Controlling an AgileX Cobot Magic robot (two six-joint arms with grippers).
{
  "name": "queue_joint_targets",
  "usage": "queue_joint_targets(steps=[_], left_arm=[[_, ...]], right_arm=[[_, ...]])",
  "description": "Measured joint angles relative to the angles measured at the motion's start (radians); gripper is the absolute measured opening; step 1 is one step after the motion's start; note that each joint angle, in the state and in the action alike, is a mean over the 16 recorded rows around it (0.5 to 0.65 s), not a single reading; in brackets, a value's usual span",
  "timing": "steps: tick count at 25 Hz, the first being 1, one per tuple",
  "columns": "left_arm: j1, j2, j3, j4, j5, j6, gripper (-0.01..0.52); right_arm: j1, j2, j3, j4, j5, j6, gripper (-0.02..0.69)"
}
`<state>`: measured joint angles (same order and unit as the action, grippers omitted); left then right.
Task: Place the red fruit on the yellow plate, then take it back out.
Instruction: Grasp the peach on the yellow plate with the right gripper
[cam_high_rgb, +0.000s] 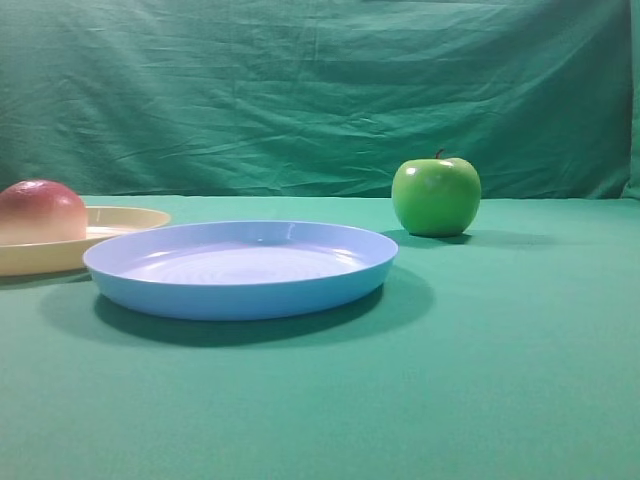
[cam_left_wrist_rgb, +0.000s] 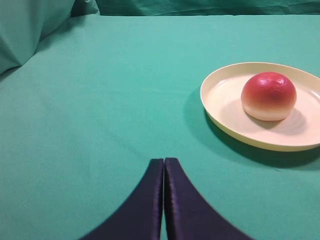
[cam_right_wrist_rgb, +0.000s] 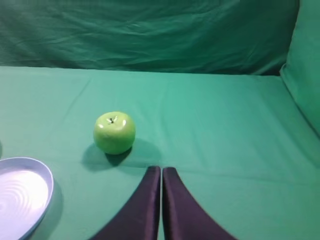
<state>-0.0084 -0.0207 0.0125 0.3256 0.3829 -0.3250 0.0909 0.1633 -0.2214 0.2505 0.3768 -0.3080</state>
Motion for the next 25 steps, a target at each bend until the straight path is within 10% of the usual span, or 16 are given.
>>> queue_joint_targets(steps=[25], left_arm=[[0.0,0.0,0.0,0.0,0.0,0.0,0.0]], right_arm=[[0.0,-0.174,0.247,-0.008,0.002,-0.039,0.0]])
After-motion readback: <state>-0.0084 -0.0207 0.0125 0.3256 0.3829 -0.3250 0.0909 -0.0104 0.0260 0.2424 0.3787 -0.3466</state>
